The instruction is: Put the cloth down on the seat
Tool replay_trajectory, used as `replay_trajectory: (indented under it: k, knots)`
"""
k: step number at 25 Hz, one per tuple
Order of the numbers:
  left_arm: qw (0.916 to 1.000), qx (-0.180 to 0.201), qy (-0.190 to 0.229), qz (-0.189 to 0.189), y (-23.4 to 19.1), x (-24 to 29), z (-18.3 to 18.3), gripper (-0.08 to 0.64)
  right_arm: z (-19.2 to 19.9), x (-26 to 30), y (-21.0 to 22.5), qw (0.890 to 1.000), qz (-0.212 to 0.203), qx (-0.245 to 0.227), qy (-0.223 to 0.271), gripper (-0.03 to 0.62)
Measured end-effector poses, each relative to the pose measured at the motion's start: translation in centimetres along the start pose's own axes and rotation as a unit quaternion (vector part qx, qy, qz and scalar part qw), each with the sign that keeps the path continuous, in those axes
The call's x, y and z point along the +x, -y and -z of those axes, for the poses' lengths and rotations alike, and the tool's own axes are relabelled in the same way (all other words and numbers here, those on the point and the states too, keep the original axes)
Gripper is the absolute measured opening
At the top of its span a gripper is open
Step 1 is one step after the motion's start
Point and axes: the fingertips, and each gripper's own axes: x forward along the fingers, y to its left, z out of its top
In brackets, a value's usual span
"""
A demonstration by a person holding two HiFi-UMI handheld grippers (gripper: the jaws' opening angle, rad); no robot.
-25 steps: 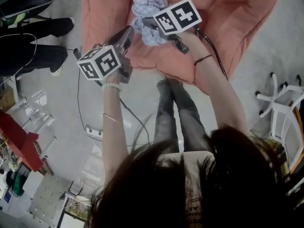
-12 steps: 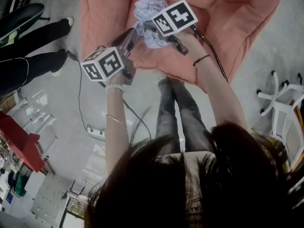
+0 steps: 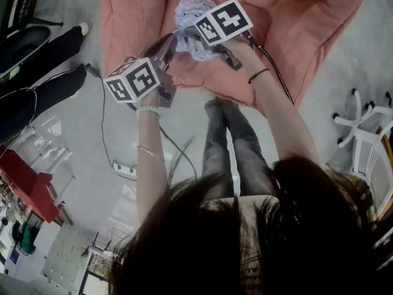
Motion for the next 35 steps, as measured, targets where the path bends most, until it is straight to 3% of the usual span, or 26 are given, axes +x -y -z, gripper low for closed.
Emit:
replay_trajectory:
  k: [10,18,25,35]
  knots:
    - [1.0,-0.003,-0.002,0.001,0.4,0.2,0.2,-0.002,-0.6,-0.6,0.0,1.0,0.004,-0.003,0.018,0.251]
    - [1.0,0.002,-0.001,-0.002,0.9,0.4,0.5,-0.002,0.4,-1.2,-0.4,1.0,-0.016,0.002,0.015,0.25]
    - [1.0,0.005,0.003,-0.001,1.8,0.1,0.5,-0.002,-0.2,-2.7,-0.7,0.998,-0.033,0.007,0.055,0.25]
    - [0.9998,0.005,0.017,0.0,6.0,-2.5,0.1,-0.002,-0.8,-8.2,-3.6,0.993,-0.042,0.002,0.112,0.202]
